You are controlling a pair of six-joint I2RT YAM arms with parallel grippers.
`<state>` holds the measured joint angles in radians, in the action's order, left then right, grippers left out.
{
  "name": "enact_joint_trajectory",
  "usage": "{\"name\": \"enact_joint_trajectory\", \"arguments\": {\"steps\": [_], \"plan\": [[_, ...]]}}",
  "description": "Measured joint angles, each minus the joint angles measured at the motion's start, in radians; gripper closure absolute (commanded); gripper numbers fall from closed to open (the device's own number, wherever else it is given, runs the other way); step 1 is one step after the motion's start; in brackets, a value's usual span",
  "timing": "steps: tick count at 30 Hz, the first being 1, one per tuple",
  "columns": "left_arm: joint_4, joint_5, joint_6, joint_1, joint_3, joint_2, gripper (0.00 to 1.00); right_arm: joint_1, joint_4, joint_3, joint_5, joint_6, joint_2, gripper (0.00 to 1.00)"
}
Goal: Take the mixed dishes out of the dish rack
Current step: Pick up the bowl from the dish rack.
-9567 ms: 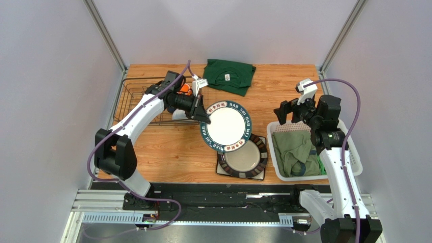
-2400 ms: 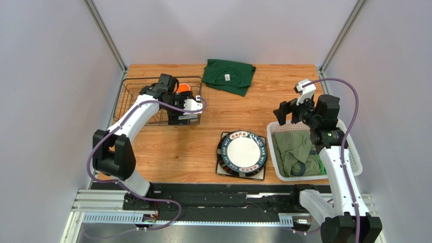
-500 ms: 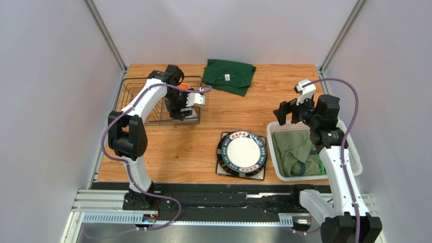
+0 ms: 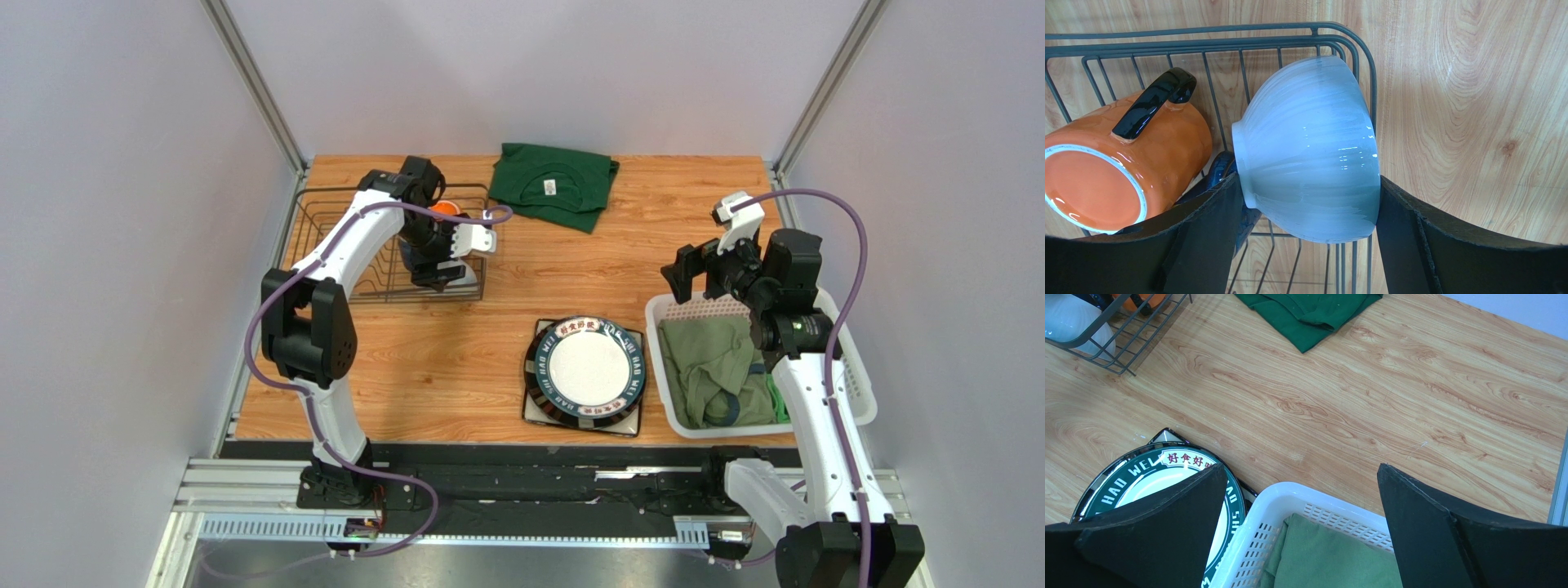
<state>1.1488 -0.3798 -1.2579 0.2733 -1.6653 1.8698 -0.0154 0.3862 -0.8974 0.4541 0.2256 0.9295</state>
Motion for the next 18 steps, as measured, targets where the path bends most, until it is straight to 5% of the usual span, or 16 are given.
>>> {"name": "enact_joint_trajectory", "arguments": {"steps": [18], "plan": [[0.018, 0.023, 0.0, 0.0, -0.013, 0.0, 0.25, 0.0, 0.0, 0.0, 0.0, 0.0, 0.0, 0.01]]}}
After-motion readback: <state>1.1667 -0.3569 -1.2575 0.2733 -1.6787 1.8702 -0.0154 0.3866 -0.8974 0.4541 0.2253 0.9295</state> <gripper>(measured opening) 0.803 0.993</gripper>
